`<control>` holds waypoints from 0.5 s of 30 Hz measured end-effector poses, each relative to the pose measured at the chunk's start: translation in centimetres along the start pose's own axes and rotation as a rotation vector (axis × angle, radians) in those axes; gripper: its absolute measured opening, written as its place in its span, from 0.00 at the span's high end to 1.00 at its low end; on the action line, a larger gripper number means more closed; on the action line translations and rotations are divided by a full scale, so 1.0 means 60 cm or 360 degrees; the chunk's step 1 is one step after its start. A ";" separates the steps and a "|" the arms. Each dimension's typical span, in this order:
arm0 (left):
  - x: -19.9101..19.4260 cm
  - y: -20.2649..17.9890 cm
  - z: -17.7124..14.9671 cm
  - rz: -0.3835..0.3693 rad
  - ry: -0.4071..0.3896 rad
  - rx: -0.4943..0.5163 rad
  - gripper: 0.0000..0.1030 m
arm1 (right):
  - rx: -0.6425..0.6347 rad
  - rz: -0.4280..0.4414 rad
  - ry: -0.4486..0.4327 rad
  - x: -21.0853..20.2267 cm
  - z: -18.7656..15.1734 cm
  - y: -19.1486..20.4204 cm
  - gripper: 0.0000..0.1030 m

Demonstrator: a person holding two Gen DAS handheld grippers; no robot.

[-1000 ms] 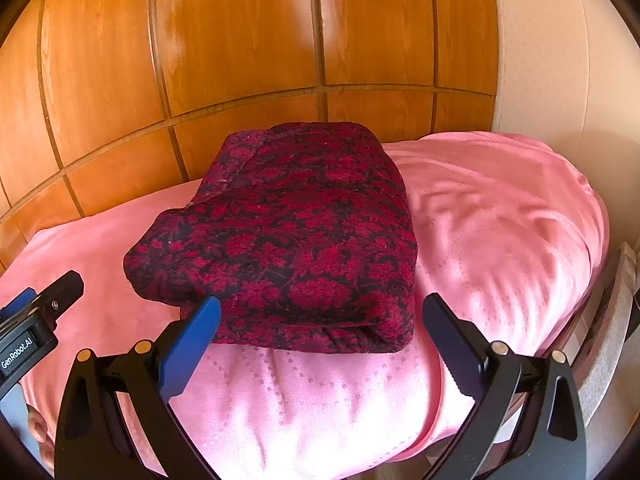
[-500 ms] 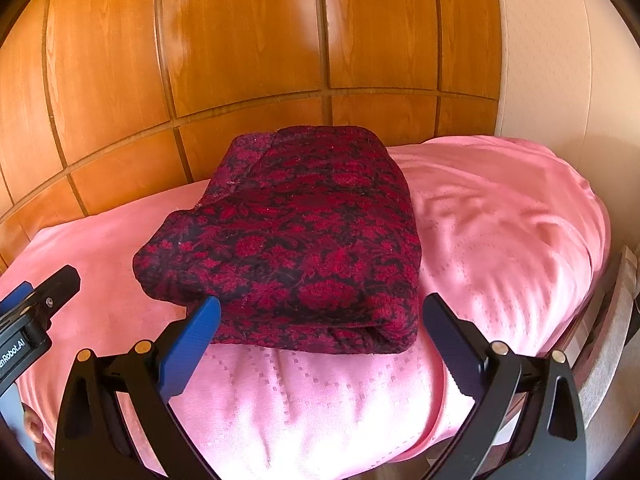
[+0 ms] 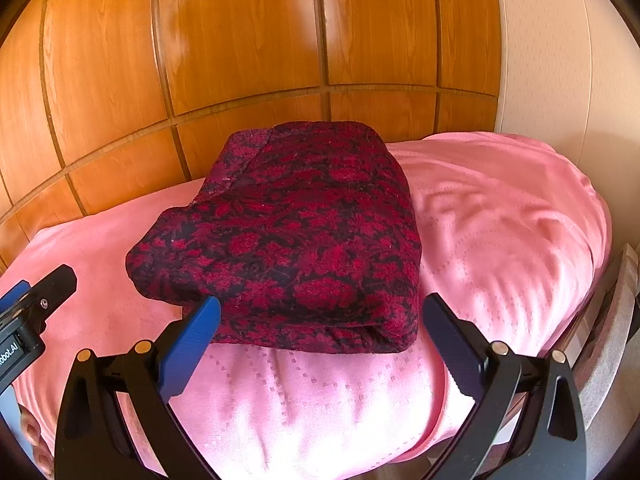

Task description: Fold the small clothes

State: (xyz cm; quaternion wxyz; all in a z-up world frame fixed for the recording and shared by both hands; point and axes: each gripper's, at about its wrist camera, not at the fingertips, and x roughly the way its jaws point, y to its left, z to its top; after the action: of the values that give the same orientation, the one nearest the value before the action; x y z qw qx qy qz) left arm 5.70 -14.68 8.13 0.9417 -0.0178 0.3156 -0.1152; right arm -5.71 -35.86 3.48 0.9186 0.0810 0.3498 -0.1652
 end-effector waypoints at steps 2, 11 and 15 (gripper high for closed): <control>0.003 -0.001 0.000 0.0003 0.0006 0.0005 0.04 | 0.0000 0.0001 0.0000 0.002 0.001 -0.002 0.02; 0.017 -0.008 -0.003 0.0000 0.0017 0.0017 0.05 | 0.0016 0.0000 0.0020 0.017 0.004 -0.010 0.02; 0.024 -0.010 -0.005 0.0002 0.0046 0.0011 0.05 | 0.0033 0.0018 0.0024 0.022 0.005 -0.019 0.02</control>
State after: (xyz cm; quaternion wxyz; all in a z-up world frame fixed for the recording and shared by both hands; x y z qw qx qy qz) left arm 6.48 -15.58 7.09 0.9372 -0.0128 0.3288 -0.1158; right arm -5.01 -37.34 2.80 0.9159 0.0936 0.3547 -0.1630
